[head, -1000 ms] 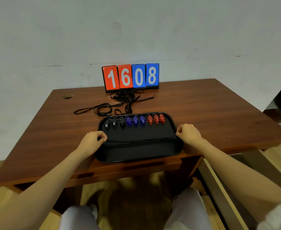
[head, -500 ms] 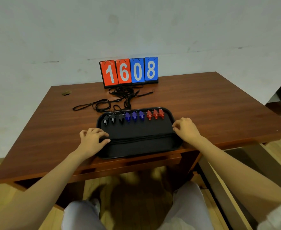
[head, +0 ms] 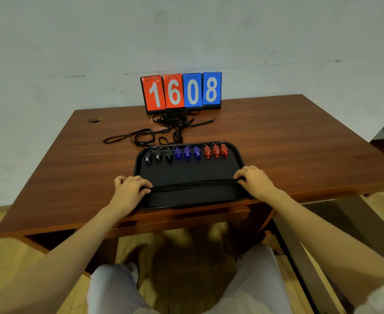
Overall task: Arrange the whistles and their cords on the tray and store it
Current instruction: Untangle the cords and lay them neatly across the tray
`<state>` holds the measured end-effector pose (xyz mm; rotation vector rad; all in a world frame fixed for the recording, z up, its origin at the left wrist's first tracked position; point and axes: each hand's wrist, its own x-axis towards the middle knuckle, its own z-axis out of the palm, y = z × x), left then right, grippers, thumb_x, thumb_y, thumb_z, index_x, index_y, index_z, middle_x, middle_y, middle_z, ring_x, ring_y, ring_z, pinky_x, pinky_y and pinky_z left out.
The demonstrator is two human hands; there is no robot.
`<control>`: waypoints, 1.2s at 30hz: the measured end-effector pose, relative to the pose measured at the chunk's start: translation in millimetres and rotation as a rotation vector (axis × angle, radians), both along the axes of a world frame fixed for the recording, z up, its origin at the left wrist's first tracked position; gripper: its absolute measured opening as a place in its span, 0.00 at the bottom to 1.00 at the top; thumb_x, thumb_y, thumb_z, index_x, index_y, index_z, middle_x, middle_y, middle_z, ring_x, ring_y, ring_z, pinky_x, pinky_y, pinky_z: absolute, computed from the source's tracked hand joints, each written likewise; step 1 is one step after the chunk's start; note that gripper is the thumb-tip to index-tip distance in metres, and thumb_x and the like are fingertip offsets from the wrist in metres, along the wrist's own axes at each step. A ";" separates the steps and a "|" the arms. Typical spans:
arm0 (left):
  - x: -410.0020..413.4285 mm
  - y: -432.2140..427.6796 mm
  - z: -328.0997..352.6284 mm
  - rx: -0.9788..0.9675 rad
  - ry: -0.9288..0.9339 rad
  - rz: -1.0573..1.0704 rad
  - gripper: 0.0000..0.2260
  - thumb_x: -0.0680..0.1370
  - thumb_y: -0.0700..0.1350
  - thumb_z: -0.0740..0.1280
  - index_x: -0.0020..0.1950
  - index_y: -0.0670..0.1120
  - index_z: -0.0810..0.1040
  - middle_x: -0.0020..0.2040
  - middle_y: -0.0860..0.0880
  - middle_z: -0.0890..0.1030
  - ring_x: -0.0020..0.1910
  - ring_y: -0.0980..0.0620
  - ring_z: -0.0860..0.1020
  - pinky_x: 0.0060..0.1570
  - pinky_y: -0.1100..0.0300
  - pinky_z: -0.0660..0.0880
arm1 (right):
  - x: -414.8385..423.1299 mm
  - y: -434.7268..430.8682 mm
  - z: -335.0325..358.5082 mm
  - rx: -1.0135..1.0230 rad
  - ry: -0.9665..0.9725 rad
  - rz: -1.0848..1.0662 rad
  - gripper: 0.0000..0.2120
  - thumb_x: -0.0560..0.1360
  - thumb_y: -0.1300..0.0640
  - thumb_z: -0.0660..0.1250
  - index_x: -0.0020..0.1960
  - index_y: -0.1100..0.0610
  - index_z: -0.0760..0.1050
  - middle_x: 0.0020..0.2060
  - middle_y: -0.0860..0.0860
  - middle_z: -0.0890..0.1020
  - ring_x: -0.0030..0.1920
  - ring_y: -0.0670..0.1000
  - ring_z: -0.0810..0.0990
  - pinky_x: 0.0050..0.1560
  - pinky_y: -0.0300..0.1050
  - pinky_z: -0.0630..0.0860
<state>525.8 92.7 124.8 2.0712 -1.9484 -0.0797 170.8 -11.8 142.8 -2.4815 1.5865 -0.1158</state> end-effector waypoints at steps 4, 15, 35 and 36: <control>-1.7 0.9 -0.4 0.010 0.014 0.018 0.07 0.78 0.47 0.65 0.53 0.54 0.81 0.56 0.55 0.79 0.59 0.53 0.72 0.53 0.56 0.53 | -0.9 1.4 -1.1 -0.020 0.020 0.015 0.13 0.79 0.60 0.62 0.61 0.54 0.77 0.60 0.52 0.78 0.63 0.54 0.73 0.62 0.51 0.72; -36.0 -21.5 6.3 0.051 0.056 -0.081 0.15 0.76 0.52 0.66 0.63 0.53 0.75 0.61 0.54 0.76 0.67 0.53 0.66 0.61 0.54 0.54 | 32.1 -4.2 10.1 -0.020 0.014 0.086 0.17 0.77 0.54 0.65 0.65 0.53 0.73 0.62 0.52 0.76 0.66 0.54 0.69 0.66 0.52 0.68; -27.7 -257.0 43.7 0.207 0.066 -0.104 0.17 0.79 0.43 0.61 0.68 0.46 0.72 0.70 0.45 0.68 0.70 0.43 0.62 0.66 0.46 0.66 | 138.9 -222.3 39.3 0.133 0.001 -0.003 0.23 0.80 0.65 0.53 0.75 0.58 0.59 0.74 0.58 0.60 0.72 0.62 0.61 0.70 0.57 0.65; -28.1 -267.3 40.1 0.215 0.057 -0.125 0.17 0.79 0.44 0.62 0.69 0.47 0.71 0.72 0.46 0.66 0.72 0.44 0.60 0.68 0.46 0.64 | 143.5 -231.1 33.6 0.149 0.002 -0.006 0.25 0.79 0.66 0.52 0.75 0.58 0.58 0.75 0.58 0.58 0.73 0.63 0.60 0.70 0.57 0.63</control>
